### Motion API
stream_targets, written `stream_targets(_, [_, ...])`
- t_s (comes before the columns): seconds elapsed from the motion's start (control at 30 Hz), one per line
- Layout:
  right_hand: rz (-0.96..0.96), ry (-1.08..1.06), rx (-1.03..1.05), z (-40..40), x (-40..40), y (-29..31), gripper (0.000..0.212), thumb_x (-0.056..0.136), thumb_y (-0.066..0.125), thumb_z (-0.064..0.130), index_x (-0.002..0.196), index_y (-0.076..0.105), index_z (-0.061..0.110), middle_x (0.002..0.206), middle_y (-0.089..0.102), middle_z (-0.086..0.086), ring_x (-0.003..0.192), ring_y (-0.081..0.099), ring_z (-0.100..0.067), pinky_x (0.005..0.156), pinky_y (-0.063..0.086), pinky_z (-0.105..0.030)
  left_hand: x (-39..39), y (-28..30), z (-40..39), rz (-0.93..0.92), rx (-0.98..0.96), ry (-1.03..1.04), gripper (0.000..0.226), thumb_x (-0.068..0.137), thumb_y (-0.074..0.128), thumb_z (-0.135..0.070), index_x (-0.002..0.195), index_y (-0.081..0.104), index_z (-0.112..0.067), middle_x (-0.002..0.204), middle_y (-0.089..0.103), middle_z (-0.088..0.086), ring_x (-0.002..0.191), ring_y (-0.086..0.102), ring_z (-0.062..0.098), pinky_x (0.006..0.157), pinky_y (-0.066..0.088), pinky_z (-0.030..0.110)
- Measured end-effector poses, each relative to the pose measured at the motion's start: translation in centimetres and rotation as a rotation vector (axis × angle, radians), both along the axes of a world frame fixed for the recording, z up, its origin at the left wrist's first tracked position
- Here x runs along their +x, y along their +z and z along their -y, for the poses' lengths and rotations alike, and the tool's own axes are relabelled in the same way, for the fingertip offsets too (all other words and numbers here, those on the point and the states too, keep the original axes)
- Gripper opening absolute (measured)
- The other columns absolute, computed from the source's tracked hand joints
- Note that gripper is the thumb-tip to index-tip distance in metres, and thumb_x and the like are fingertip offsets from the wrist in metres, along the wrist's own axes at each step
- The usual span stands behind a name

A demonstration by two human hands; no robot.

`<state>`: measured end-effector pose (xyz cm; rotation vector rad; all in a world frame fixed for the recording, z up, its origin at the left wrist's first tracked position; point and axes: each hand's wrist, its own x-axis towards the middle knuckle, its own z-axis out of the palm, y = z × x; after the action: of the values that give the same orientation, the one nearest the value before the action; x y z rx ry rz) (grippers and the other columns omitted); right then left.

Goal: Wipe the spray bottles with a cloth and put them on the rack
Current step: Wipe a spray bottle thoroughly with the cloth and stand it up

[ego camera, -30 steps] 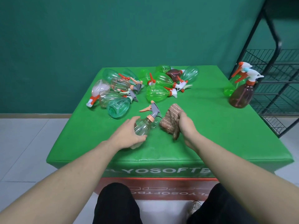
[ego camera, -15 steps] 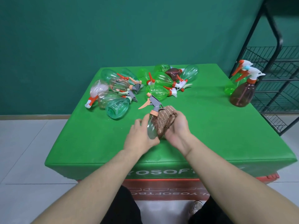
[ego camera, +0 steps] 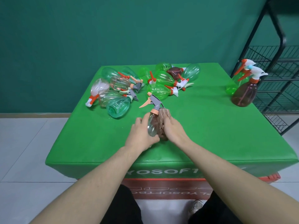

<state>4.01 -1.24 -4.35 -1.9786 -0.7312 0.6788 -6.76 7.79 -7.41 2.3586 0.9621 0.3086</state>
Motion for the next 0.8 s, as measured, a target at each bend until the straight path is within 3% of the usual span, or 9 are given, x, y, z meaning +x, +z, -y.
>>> stream_targets(0.1, [-0.134,-0.047,0.028,0.3,0.3,-0.4,0.047,0.11,0.024,0.038,0.097,0.063,0.018,0.113,0.067,-0.008,0.105,0.062,-0.027,0.09,0.046,-0.033,0.1,0.0,0.1,-0.004,0.003,-0.014,0.1,0.078,0.082,-0.035,0.16,0.024,-0.027,0.136,0.044,0.008,0.122,0.051,0.03,0.107,0.042,0.039])
stream_targets(0.2, [-0.483,-0.203,0.184,-0.4,0.5,-0.6,0.042,0.104,0.038,0.042,0.092,0.069,0.018,0.1,0.076,-0.006,0.1,0.069,-0.028,0.099,0.051,-0.043,0.3,0.1,0.6,-0.029,0.039,-0.032,0.099,0.079,0.081,-0.039,0.16,0.025,-0.029,0.138,0.045,0.007,0.12,0.054,0.031,0.105,0.044,0.04])
stream_targets(0.27, [-0.564,-0.223,0.241,-0.8,0.2,-0.4,0.038,0.104,0.04,0.043,0.09,0.067,0.02,0.093,0.074,-0.005,0.09,0.067,-0.023,0.091,0.052,-0.039,0.5,0.2,0.7,-0.05,0.061,-0.036,0.098,0.08,0.08,-0.041,0.16,0.025,-0.03,0.14,0.045,0.006,0.116,0.057,0.032,0.101,0.047,0.04])
stream_targets(0.37, [-0.345,-0.172,0.149,-0.6,0.0,0.1,0.046,0.107,0.031,0.046,0.095,0.066,0.018,0.097,0.069,-0.004,0.089,0.063,-0.019,0.08,0.046,-0.033,0.8,0.4,0.7,-0.093,0.077,-0.047,0.098,0.08,0.08,-0.042,0.16,0.025,-0.03,0.145,0.043,0.006,0.114,0.06,0.033,0.098,0.05,0.042])
stream_targets(0.43, [-0.16,-0.114,0.075,0.1,0.2,0.3,0.044,0.109,0.027,0.04,0.101,0.064,0.018,0.101,0.063,-0.003,0.096,0.059,-0.022,0.08,0.039,-0.031,0.8,0.6,0.4,-0.095,0.055,-0.039,0.098,0.08,0.08,-0.04,0.16,0.024,-0.031,0.145,0.043,0.006,0.112,0.062,0.031,0.096,0.053,0.043])
stream_targets(0.5, [-0.096,-0.024,0.048,1.0,0.5,0.2,0.037,0.11,0.027,0.034,0.104,0.061,0.022,0.107,0.061,-0.003,0.101,0.058,-0.022,0.083,0.038,-0.028,0.9,0.8,0.2,-0.073,0.011,-0.016,0.096,0.081,0.08,-0.037,0.16,0.025,-0.032,0.139,0.044,0.006,0.1,0.066,0.028,0.09,0.057,0.041])
stream_targets(0.63, [-0.112,-0.027,0.03,1.7,1.2,-1.1,0.037,0.108,0.028,0.033,0.106,0.062,0.021,0.119,0.067,-0.009,0.11,0.062,-0.026,0.103,0.047,-0.039,0.6,1.0,0.0,0.038,-0.088,0.043,0.096,0.079,0.082,-0.031,0.157,0.027,-0.032,0.133,0.037,0.007,0.083,0.064,0.017,0.081,0.06,0.033])
stream_targets(0.73, [-0.22,-0.133,0.061,2.1,1.6,-2.1,0.038,0.106,0.032,0.037,0.104,0.064,0.017,0.117,0.069,-0.011,0.107,0.063,-0.024,0.104,0.046,-0.04,0.3,0.5,0.2,0.154,-0.175,0.13,0.097,0.078,0.085,-0.032,0.155,0.027,-0.021,0.13,0.036,0.005,0.107,0.054,0.018,0.098,0.043,0.026])
stream_targets(0.8, [-0.263,-0.166,0.077,2.4,1.7,-2.2,0.034,0.107,0.034,0.036,0.101,0.063,0.018,0.112,0.069,-0.008,0.1,0.06,-0.021,0.094,0.044,-0.034,0.2,0.0,0.3,0.215,-0.248,0.171,0.094,0.076,0.087,-0.037,0.151,0.033,-0.019,0.127,0.042,0.002,0.114,0.054,0.019,0.1,0.042,0.028])
